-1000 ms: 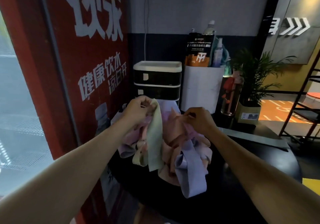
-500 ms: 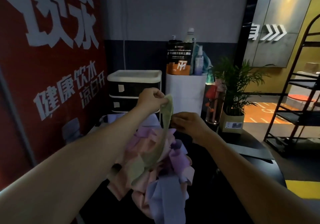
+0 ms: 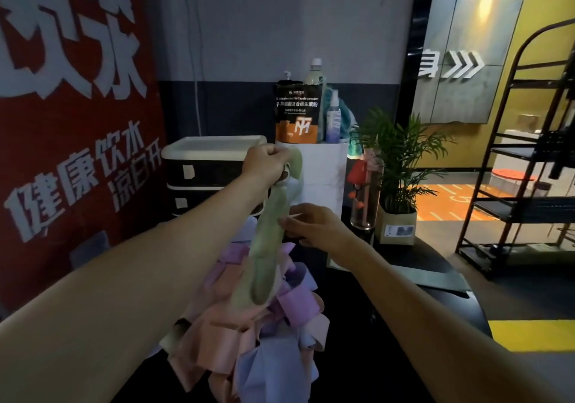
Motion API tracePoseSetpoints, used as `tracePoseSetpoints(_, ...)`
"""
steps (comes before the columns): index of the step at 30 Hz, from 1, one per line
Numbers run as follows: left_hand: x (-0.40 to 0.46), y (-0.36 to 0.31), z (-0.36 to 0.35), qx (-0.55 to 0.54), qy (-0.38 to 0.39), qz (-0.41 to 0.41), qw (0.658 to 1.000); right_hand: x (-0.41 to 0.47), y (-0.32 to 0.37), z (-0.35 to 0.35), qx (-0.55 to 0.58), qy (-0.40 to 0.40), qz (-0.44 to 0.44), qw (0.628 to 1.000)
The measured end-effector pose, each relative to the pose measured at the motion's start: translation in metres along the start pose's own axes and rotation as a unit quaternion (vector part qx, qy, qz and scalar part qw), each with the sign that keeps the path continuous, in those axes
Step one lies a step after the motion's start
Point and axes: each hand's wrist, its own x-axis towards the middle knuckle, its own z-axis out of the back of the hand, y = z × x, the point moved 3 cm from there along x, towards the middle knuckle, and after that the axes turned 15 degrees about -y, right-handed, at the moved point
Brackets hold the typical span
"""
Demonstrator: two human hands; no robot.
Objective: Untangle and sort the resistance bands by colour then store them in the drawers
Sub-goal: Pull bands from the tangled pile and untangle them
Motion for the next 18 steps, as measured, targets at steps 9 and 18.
tracePoseSetpoints(9, 0.008, 0.000, 0.022, -0.128, -0.006, 0.077, 0.989, 0.026, -0.004, 0.022, -0.123, -0.086, 0.075, 0.986)
tracePoseSetpoints(18, 0.020, 0.036, 0.047, -0.116, -0.055, 0.131, 0.983, 0.020, -0.016, 0.084, -0.036, -0.139, 0.013, 0.990)
